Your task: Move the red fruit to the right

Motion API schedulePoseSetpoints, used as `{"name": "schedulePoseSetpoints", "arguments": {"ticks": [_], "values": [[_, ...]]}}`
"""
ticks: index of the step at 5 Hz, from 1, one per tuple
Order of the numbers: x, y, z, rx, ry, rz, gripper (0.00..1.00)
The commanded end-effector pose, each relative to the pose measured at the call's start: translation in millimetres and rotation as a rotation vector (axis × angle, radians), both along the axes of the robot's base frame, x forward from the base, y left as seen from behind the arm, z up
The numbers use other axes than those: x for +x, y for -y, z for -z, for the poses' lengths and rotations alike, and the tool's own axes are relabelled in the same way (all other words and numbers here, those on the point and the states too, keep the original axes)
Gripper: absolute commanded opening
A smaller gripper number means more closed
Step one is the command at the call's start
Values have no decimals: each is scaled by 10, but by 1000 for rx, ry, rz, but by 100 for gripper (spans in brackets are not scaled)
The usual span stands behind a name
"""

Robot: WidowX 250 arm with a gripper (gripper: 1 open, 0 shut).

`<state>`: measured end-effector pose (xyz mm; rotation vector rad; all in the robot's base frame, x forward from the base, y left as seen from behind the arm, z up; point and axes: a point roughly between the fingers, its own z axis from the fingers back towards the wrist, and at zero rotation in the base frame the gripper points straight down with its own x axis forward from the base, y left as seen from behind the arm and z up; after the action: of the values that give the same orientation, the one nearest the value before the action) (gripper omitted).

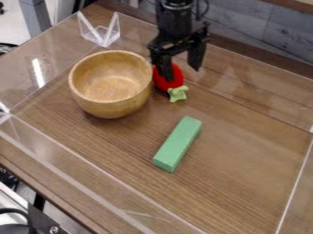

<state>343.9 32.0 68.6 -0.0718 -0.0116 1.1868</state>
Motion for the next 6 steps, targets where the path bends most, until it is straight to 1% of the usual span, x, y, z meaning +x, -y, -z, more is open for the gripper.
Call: {"name": "schedulePoseSetpoints", "arguments": {"ticks": [1, 2, 3, 4, 6], "values": [[100, -18, -149, 15, 65, 18, 100], [113, -30, -117, 16, 61, 33, 100], [108, -22, -210, 8, 58, 99, 100], [97, -14, -282, 5, 54, 154, 100], [19, -223, -407, -6, 51, 157, 100]]}}
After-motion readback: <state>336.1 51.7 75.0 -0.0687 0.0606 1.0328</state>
